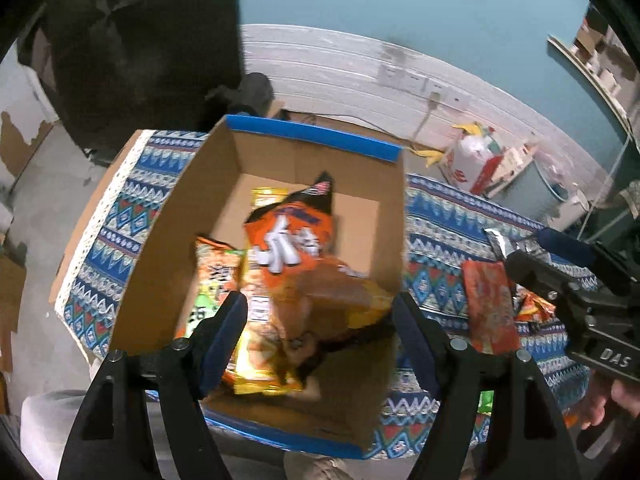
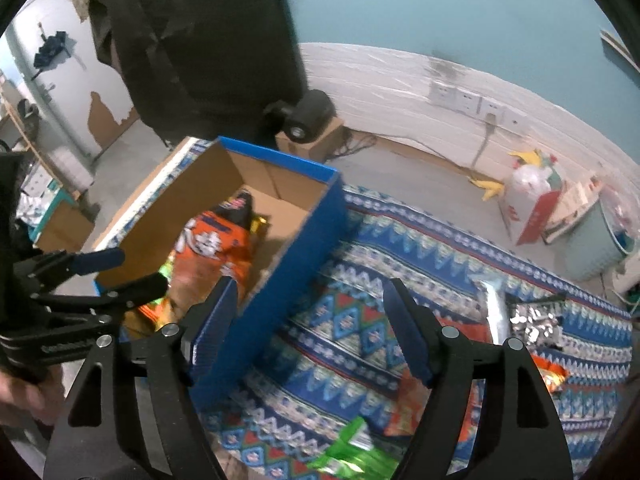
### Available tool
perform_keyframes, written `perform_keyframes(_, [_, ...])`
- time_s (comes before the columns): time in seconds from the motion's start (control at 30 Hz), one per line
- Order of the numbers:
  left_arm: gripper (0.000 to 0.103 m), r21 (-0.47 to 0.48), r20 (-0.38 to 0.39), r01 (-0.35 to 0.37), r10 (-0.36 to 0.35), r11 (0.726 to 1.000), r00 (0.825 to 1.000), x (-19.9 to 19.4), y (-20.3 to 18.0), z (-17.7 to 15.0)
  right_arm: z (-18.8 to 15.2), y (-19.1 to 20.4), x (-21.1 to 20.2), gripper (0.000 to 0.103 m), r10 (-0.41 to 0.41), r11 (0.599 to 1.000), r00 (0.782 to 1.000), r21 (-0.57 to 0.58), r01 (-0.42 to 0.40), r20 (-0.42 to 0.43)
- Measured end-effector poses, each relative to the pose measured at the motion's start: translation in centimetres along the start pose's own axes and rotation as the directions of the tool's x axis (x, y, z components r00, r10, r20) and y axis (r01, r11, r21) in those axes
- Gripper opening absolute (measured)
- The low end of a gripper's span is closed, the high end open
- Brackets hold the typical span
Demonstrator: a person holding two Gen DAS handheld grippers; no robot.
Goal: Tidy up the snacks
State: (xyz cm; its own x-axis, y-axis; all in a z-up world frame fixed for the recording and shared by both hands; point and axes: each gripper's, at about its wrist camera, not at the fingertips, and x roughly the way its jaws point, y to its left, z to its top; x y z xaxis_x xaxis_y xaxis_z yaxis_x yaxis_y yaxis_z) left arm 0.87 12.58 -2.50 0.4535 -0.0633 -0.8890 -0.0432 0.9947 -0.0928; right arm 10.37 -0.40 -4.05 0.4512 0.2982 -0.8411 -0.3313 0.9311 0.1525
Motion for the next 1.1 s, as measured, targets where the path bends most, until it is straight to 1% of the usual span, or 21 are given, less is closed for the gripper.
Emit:
perform_keyframes(0.13, [0.079,0.041,-0.006,0.014,-0.014,0.999,1.000,0.1,-2.1,-0.3,-1.2,-2.0,-0.4,0.076,-0.023,0.999,1.000,0.028,0.023,-0.014])
perform_keyframes(0.43, [0.079,0.130,-0.065,0.060,-0.052,0.990,0.997,1.1,-7.1,-1.0,-3.6,-6.9,-2.2,0.076,-0.073,0.993,0.997,0.092,0.075,-0.028])
perform_keyframes(0.67, [0.079,0.226,-0.134,0.080,-0.051,0.971,0.990,2.5,-11.5,-2.6,-5.6,-10.8,-3.6,0.076,-0.111,0.982,0.993,0.153,0.114,-0.031])
perform_keyframes(0.9, [0.079,0.299,-0.148,0.074,-0.030,0.951,0.989,4.0,-14.9,-3.0,-7.4,-14.0,-4.4,0.076,-0.161,0.966,0.986,0.195,0.167,-0.049])
perform_keyframes(1.1, [0.080,0.313,-0.166,0.087,-0.035,0.946,0.985,5.5,-16.7,-2.8,-8.9,-16.8,-4.3,0.076,-0.198,0.950,0.977,0.231,0.212,-0.079])
